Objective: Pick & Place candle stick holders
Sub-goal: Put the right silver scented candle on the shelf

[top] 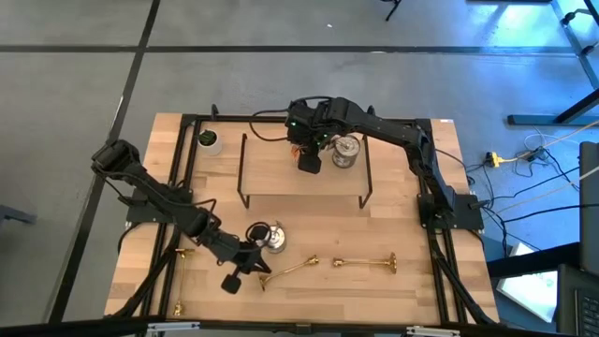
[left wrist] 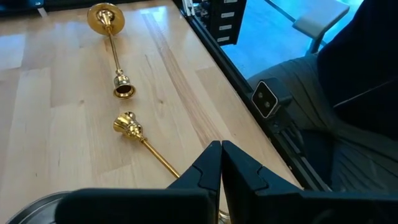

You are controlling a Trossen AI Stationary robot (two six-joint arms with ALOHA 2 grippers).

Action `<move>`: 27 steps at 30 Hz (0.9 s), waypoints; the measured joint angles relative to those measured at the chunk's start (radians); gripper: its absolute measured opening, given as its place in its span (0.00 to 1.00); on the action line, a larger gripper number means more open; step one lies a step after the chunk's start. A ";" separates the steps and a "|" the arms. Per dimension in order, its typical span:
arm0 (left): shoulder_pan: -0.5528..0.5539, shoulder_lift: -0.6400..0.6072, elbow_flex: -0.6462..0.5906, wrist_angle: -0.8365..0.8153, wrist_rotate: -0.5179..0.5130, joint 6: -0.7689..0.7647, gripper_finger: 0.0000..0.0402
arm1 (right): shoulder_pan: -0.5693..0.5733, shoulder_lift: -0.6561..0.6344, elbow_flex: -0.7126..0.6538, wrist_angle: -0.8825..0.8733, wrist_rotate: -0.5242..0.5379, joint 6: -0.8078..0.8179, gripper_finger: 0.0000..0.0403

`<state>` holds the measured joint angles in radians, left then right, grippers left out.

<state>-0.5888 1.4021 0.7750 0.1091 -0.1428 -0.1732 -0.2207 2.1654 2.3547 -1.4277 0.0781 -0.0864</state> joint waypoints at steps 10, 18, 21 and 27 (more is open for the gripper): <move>-0.001 0.000 0.000 0.007 -0.006 0.000 0.01 | 0.000 0.000 0.000 -0.011 -0.004 0.013 0.90; -0.001 0.000 0.000 0.007 -0.006 0.000 0.01 | 0.000 0.000 0.000 -0.012 -0.004 0.023 0.93; 0.000 0.000 0.000 0.007 -0.006 0.000 0.01 | 0.000 0.000 0.000 -0.012 -0.004 0.023 0.96; -0.001 0.000 0.000 0.007 -0.006 0.000 0.01 | 0.001 0.000 0.000 -0.011 -0.014 0.026 0.98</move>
<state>-0.5895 1.4021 0.7748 0.1160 -0.1486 -0.1734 -0.2199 2.1651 2.3550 -1.4384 0.0639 -0.0605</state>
